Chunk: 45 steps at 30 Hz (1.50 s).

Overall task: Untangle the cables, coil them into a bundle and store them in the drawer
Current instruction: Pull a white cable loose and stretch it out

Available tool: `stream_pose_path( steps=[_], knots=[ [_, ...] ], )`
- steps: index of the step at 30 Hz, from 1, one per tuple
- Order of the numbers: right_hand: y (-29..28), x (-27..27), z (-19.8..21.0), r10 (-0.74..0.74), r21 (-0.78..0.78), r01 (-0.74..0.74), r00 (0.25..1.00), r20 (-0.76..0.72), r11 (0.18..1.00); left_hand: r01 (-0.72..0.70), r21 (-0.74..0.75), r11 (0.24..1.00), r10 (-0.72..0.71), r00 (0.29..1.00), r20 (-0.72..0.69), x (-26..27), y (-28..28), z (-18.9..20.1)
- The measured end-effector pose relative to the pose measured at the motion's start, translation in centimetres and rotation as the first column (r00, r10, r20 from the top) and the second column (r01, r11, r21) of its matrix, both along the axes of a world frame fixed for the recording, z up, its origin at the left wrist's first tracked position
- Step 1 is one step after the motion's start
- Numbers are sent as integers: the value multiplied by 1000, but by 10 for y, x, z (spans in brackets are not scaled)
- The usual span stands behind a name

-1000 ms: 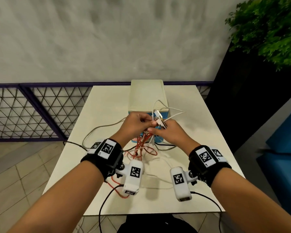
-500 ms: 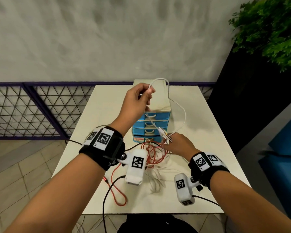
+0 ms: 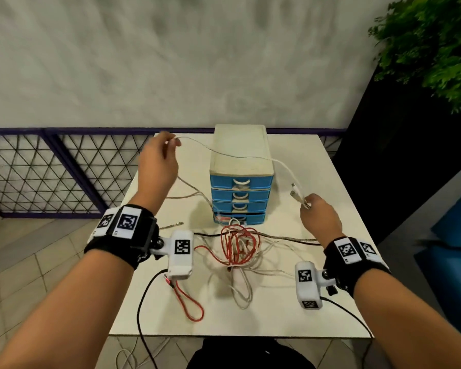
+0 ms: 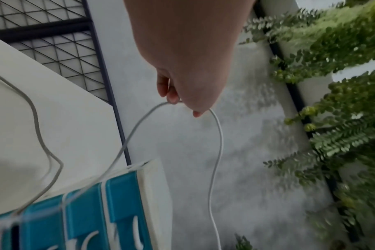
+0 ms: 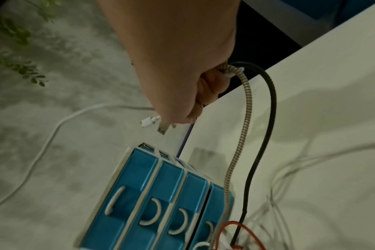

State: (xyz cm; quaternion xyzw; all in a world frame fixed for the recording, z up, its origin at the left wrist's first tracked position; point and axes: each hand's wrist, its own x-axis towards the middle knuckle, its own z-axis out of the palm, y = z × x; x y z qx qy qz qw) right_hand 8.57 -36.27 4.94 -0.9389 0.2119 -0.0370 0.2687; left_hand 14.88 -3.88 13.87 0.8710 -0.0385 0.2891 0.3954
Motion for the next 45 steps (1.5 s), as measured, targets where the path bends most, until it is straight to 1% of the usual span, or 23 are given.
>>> stream_pose_path(
  steps=[2,5,9,11,12,13,15,16,17,18,20,23,24,26,28,30,32,35,38,39,42,43,45],
  knots=[
    [0,0,-1,22,-94,-28,997,-69,995,-32,-54,998,33,999,15,-1,5,7],
    [5,-2,-8,65,-202,-105,978,-197,974,-3,-121,993,8,999,44,-3,3,20],
    [9,-6,-13,89,-215,-148,961,-262,965,-93,-53,994,95,994,50,0,11,24],
    [8,-7,-12,122,-142,-160,961,-248,977,-91,50,995,94,993,-75,7,19,11],
    [8,-7,-11,145,-95,-171,961,-234,981,-66,130,989,91,975,-200,11,24,-1],
    [8,-7,-8,171,-55,-188,960,-222,981,-34,208,978,107,930,-351,14,28,-14],
    [9,-5,-1,231,-20,-240,950,-212,970,43,239,970,118,776,-620,15,35,-44],
    [9,-4,3,269,-19,-280,938,-218,960,76,226,971,108,705,-701,13,36,-58],
    [10,-4,7,315,-16,-328,920,-234,945,109,233,966,102,667,-738,9,34,-70],
    [11,-4,11,366,-3,-379,894,-258,925,134,253,958,104,660,-744,5,30,-80],
    [13,-3,18,449,28,-463,840,-304,886,166,249,954,57,717,-695,-6,15,-89],
    [21,-3,27,508,26,-533,790,-343,846,322,157,933,-187,812,-554,-27,-21,-82],
    [24,-3,29,519,20,-547,781,-347,837,399,127,908,-284,810,-513,-32,-34,-78],
    [31,-2,33,551,3,-586,759,-345,810,548,63,834,-459,752,-474,-41,-58,-68],
    [36,-3,36,592,31,-612,748,-299,790,659,53,751,-564,681,-467,-48,-80,-60],
    [38,-2,37,622,90,-617,763,-177,782,708,48,705,-594,626,-506,-51,-94,-55],
    [37,0,36,587,141,-576,808,-55,805,706,2,708,-574,578,-580,-50,-99,-60],
    [34,0,37,491,172,-497,867,78,850,646,-73,760,-514,528,-676,-46,-92,-77],
    [31,1,45,344,222,-393,911,227,892,642,-27,766,-474,537,-698,-47,-79,-95],
    [30,3,48,300,235,-363,916,265,902,676,35,736,-454,531,-716,-47,-74,-103],
    [29,4,56,240,246,-324,917,318,913,795,160,585,-395,452,-800,-55,-65,-124],
    [30,5,57,232,251,-323,914,333,913,815,180,551,-416,455,-787,-58,-64,-129],
    [32,5,58,225,255,-326,907,356,910,824,254,507,-487,517,-704,-68,-65,-134]
  ],
)
